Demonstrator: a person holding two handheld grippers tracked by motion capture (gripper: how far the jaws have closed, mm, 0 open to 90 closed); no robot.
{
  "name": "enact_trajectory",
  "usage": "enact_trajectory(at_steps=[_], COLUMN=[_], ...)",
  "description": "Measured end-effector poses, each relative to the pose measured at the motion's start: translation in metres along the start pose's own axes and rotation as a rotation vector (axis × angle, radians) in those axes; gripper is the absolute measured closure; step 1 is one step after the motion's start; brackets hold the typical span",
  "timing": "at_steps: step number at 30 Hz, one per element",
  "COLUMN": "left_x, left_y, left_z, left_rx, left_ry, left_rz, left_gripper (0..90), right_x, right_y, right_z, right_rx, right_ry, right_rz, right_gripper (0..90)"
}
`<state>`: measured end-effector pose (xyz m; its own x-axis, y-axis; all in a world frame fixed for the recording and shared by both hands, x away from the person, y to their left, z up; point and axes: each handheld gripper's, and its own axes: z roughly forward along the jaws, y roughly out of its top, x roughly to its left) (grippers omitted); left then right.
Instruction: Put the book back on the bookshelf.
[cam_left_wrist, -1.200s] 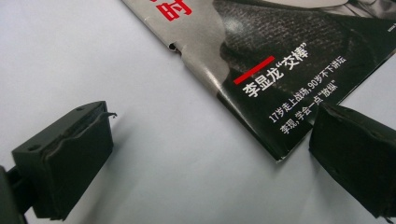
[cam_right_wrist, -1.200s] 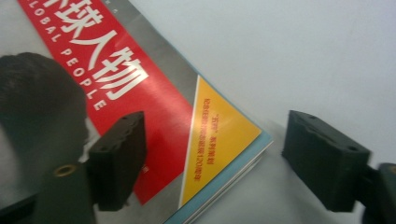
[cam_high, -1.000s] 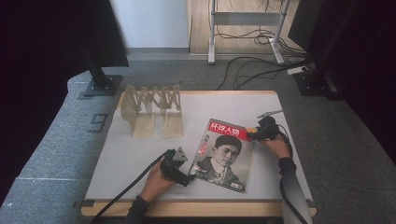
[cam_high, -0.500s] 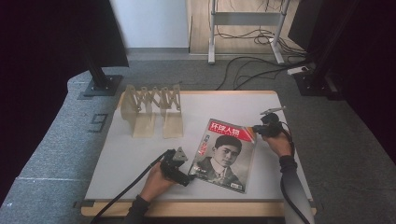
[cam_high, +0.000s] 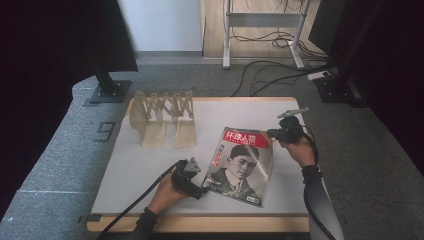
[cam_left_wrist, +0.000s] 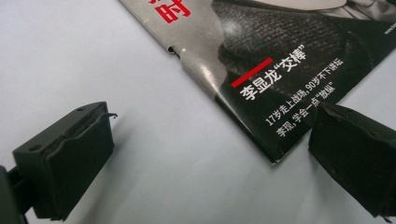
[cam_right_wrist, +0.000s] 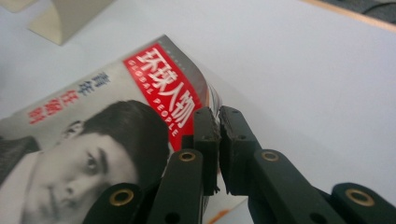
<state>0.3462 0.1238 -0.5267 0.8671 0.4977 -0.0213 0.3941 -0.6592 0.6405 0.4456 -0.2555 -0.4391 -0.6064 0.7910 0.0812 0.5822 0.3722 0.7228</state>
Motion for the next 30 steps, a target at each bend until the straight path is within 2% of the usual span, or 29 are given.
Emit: enact_trajectory(at_steps=[3, 7, 9, 15, 21, 24, 30], left_x=[0.004, 0.009, 0.011, 0.018, 0.028, 0.033, 0.041], left_y=[0.003, 0.009, 0.013, 0.028, 0.042, 0.049, 0.060], left_z=[-0.001, -0.004, -0.005, -0.007, -0.003, 0.000, 0.008], left_rx=[0.006, -0.013, -0.018, -0.010, -0.015, 0.001, 0.013], left_ry=[-0.025, -0.059, -0.079, -0.098, -0.117, -0.126, -0.181], left_rz=[-0.017, -0.021, -0.012, 0.019, 0.026, 0.040, 0.052], left_gripper=[0.7, 3.6, 4.5, 7.4, 14.7, 17.0, 25.6], right_x=[0.008, 0.022, 0.025, 0.037, 0.050, 0.057, 0.068], right_y=[0.008, 0.019, 0.022, 0.036, 0.048, 0.054, 0.063], right_z=[-0.008, -0.021, -0.023, -0.045, -0.066, -0.075, -0.089], right_rx=[-0.011, -0.034, -0.041, -0.088, -0.130, -0.151, -0.186], right_ry=[0.010, 0.017, 0.017, 0.026, 0.032, 0.036, 0.061], right_rz=[-0.022, -0.070, -0.078, -0.121, -0.180, -0.217, -0.270], right_gripper=[85.0, 85.4, 85.4, 85.7, 85.7, 85.8, 85.8])
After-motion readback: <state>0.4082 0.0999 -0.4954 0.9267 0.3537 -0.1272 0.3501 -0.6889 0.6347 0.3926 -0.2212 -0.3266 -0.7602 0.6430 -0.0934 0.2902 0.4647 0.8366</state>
